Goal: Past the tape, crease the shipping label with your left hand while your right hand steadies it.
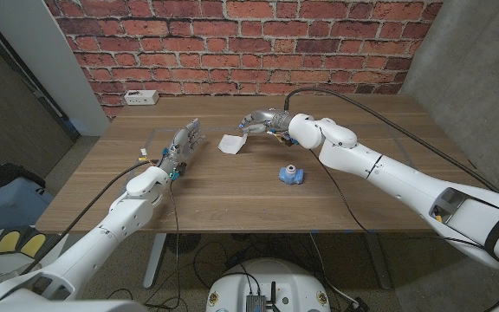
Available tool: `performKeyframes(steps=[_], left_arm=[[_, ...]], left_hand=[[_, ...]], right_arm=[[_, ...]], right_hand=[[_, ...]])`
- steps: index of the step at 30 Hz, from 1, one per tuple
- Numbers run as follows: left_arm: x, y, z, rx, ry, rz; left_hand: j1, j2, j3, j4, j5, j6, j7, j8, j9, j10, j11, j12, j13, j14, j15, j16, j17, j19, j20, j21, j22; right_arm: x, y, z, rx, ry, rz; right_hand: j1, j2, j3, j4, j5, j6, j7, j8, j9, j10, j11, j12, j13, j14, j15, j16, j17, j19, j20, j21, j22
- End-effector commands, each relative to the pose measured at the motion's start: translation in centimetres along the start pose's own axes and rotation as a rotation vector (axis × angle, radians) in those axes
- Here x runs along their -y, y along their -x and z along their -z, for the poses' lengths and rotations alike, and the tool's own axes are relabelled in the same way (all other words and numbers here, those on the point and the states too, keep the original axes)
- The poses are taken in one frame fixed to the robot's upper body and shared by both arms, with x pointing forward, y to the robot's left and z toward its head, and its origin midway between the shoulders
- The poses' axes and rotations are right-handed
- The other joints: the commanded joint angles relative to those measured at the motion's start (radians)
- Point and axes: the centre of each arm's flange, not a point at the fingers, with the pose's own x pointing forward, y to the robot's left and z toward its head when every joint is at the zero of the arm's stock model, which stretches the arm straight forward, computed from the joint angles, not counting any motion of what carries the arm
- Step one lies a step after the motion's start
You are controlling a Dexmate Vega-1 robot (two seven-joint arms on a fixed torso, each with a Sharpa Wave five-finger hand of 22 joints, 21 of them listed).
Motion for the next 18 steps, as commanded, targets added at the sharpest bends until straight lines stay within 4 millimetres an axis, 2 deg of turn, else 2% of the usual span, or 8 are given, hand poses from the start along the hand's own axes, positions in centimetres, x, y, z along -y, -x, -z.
performKeyframes(steps=[1, 18], left_arm=[[-0.05, 0.34, 0.0, 0.0, 0.0, -0.005], [0.03, 0.67, -0.01, 0.003, -0.002, -0.005]], left_hand=[[-0.004, -0.002, 0.009, -0.002, -0.004, -0.003, 0.002, -0.001, 0.003, 0.0, 0.001, -0.003, 0.004, -0.003, -0.003, -0.002, 0.003, 0.003, 0.003, -0.005, 0.003], [-0.004, -0.002, 0.01, -0.003, -0.004, -0.003, 0.003, -0.001, 0.003, -0.001, 0.002, -0.004, 0.005, -0.003, -0.005, -0.002, 0.003, 0.004, 0.003, -0.007, 0.003]], right_arm=[[-0.97, -0.93, -0.22, 0.01, -0.007, -0.029], [-1.88, -1.72, 0.0, -0.01, -0.003, -0.074]], right_hand=[[0.013, -0.004, 0.01, 0.001, 0.001, 0.01, 0.0, 0.003, 0.004, 0.013, 0.0, -0.003, 0.005, 0.005, -0.031, 0.005, 0.003, 0.011, -0.001, -0.006, 0.002], [0.017, -0.003, 0.014, 0.004, 0.001, 0.018, 0.003, 0.003, 0.004, 0.017, 0.003, -0.004, 0.005, 0.006, -0.032, 0.005, 0.004, 0.011, -0.003, -0.007, 0.002]])
